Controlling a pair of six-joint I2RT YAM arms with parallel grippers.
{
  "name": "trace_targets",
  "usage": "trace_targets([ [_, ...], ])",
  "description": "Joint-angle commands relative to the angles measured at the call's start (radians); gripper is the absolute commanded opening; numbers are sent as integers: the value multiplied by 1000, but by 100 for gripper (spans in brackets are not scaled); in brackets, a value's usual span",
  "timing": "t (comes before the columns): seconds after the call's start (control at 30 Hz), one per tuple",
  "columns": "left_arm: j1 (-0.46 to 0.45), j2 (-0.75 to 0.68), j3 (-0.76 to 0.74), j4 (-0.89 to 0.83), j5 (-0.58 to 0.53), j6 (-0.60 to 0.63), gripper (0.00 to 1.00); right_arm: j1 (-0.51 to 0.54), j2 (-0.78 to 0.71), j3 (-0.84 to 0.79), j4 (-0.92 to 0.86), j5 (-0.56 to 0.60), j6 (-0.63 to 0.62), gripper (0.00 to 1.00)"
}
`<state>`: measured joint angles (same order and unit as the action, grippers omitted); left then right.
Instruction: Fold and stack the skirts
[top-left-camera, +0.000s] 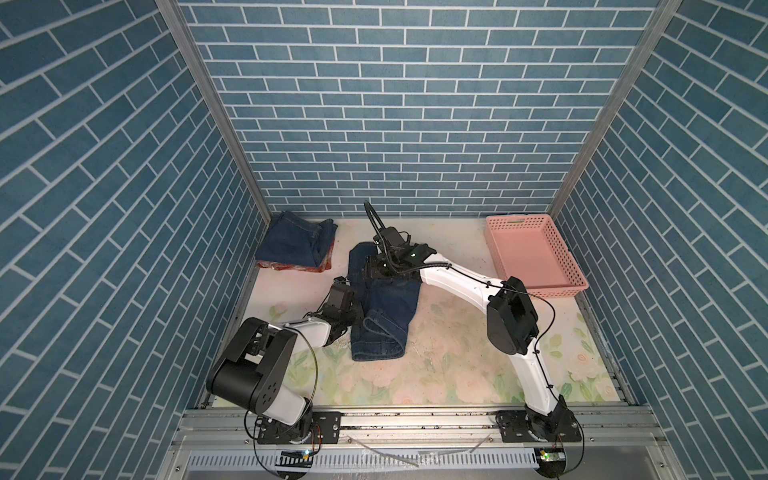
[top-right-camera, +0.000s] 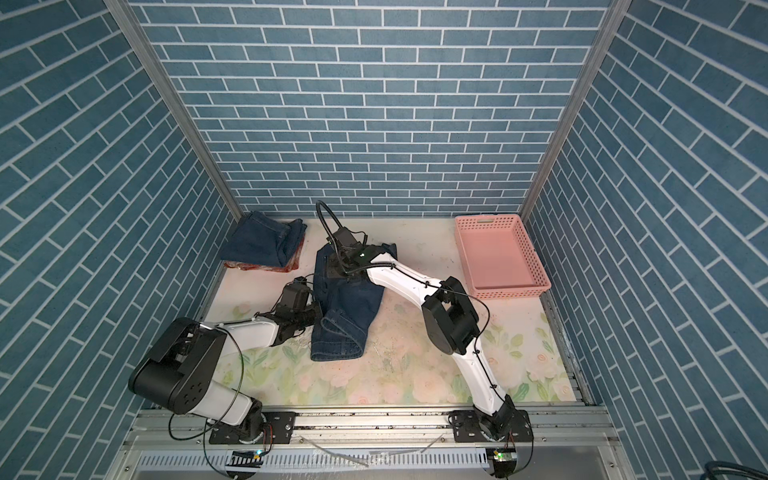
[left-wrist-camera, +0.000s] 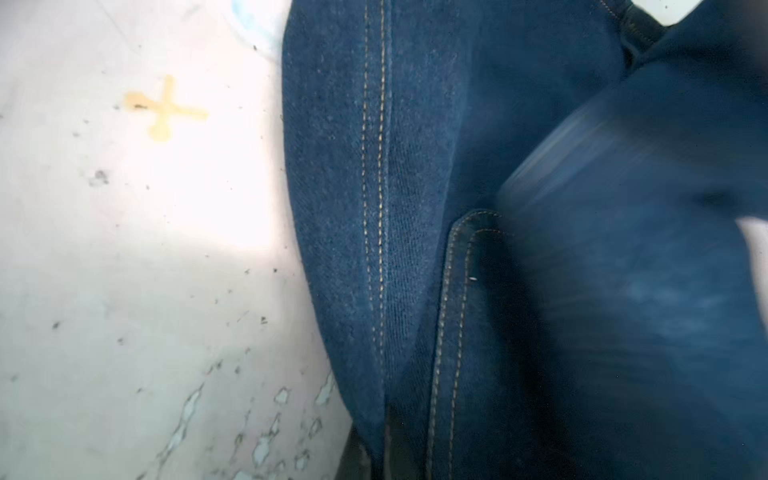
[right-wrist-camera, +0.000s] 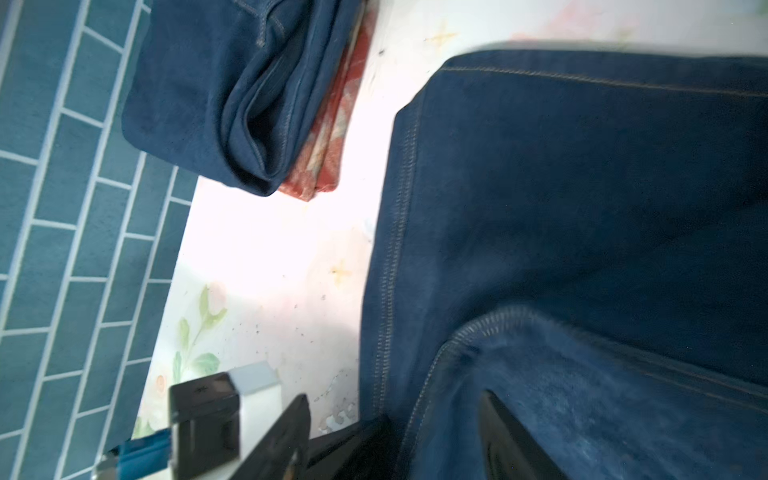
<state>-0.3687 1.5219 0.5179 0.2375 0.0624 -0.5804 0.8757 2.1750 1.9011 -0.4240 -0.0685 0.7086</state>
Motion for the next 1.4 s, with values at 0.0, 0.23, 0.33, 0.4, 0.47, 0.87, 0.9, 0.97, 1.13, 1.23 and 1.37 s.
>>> trace_targets([
  [0.0, -2, 28, -45, -139, 28, -10, 0, -75, -149, -126, 43, 30, 6, 71],
  [0.23, -21, 56, -62, -86, 55, -45, 0, -217, -403, -480, 128, 85, 21, 72],
  [0.33, -72, 91, -57, -55, 47, -87, 0, -264, -491, -611, 147, 98, 31, 72],
  [0.4, -117, 119, -56, -15, 34, -133, 0, -300, -548, -687, 159, 91, 40, 72],
  [0.47, -169, 159, -40, 15, 24, -183, 0, -343, -606, -746, 159, 80, 40, 72],
  [0.87, -494, 432, 153, 234, -15, -493, 3, -510, -894, -823, -13, 87, -80, 74],
  [0.9, -508, 430, 163, 223, -16, -489, 9, -512, -892, -825, -18, 79, -92, 74],
  [0.97, -515, 400, 143, 216, -22, -474, 27, -512, -878, -829, -13, 55, -104, 74],
  [1.13, -503, 182, 48, 34, -140, -370, 59, -510, -781, -819, 69, -10, -97, 74],
  [1.23, -477, 53, 34, -106, -196, -298, 68, -509, -688, -796, 148, -62, -68, 74],
  [1.37, -384, -44, 53, -231, -192, -210, 73, -506, -549, -753, 268, -97, -1, 73],
])
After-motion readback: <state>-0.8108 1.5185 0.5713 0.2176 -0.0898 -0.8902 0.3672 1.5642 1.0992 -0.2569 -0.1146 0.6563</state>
